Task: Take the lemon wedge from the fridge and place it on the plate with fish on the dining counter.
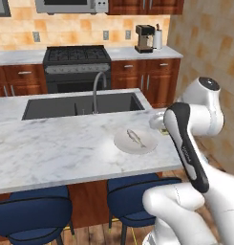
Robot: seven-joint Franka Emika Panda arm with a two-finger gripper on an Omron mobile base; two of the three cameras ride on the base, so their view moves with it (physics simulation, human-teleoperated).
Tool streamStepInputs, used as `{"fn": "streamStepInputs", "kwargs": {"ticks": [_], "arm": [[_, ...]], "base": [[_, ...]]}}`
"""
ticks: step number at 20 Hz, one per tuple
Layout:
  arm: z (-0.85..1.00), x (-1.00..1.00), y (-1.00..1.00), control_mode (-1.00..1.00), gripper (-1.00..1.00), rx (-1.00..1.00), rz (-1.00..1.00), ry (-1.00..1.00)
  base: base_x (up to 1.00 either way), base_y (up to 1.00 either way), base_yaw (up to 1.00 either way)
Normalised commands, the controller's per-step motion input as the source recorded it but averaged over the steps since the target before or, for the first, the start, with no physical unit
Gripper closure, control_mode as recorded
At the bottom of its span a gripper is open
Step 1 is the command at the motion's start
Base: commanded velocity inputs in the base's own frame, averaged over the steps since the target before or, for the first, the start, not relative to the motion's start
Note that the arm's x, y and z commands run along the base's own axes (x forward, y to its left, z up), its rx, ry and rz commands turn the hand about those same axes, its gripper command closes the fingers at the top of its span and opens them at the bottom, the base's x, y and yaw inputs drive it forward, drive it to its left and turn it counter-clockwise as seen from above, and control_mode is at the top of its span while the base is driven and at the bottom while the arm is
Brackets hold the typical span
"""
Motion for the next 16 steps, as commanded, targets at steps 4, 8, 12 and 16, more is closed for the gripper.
{"fn": "streamStepInputs", "kwargs": {"ticks": [4,8,12,16], "arm": [[-0.39,1.00,0.23,-1.00,1.00,-0.22,-0.02,0.19],[-0.35,1.00,0.02,-1.00,1.00,-0.11,-0.05,0.08],[-0.34,0.91,0.00,-1.00,1.00,-0.03,-0.01,0.08],[-0.56,0.56,0.00,-1.00,1.00,0.00,0.01,0.08]], "base": [[0.00,0.00,0.00],[0.00,0.00,0.00],[0.00,0.00,0.00],[0.00,0.00,0.00]]}}
